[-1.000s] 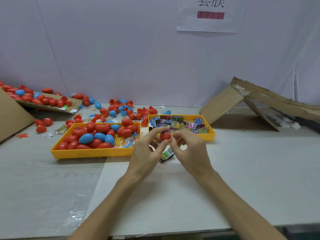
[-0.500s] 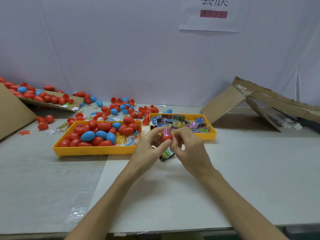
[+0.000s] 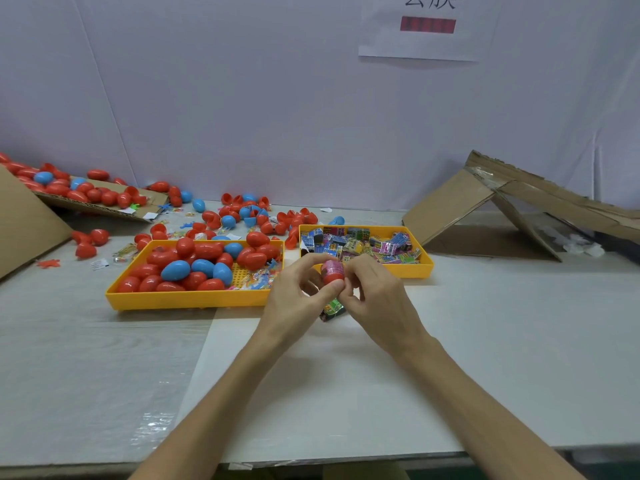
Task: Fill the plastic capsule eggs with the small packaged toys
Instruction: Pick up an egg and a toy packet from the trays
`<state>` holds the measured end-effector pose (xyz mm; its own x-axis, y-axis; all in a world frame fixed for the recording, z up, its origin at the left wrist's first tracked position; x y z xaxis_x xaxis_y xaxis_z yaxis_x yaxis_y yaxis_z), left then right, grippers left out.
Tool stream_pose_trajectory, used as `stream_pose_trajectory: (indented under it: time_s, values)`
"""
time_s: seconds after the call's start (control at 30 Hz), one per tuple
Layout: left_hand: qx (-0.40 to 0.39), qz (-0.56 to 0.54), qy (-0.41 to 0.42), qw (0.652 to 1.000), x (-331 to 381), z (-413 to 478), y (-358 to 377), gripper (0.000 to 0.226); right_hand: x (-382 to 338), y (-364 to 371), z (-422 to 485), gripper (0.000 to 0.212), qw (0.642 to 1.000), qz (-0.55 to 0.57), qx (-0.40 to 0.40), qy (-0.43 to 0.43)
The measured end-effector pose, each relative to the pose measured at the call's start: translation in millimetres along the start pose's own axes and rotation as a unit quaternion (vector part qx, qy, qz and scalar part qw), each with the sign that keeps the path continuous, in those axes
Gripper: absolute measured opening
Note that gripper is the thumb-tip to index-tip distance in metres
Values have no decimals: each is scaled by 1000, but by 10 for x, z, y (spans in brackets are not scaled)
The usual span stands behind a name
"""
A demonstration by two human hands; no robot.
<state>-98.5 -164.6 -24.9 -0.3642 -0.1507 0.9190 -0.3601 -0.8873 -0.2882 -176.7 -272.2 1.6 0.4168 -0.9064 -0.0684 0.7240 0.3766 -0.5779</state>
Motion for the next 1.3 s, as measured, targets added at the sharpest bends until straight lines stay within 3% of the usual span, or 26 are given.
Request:
stream_pose_trajectory:
  time_s: [0.07,0.17,0.23,0.5,0.87,1.3]
  values:
    - [-7,-76,-35,996,-48,17,-40,25,44,-27,-15,8,998,49,33,30]
    - [-71,-274,-112,952,-103,30,-31,28,141,-117,-30,7,987,98,104,72]
    - [-106,-310,-123,936,-80,28,-2,31,171,-150,-35,6,985,102,120,75]
    - [-175,-289,-125,933,-52,-23,146,33,86,-175,-8,10,984,118,125,43]
    - [-160,-223,-97,957,-36,-22,138,40,64,-190,-24,10,992,69,107,-1]
    - [-150,-200,-77,965,-11,-16,117,39,111,-169,-24,15,990,96,104,15]
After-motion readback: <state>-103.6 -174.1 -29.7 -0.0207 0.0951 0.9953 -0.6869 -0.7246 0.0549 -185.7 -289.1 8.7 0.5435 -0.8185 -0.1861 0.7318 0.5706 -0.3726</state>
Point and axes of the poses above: each hand's wrist, its own z-axis towards the middle knuckle, its own y-axis out of the palm, x = y × z, the point moved 8 cm from there along z, towards the middle knuckle, and after that the axes turned 10 degrees about -y, right-handed, at the moved point
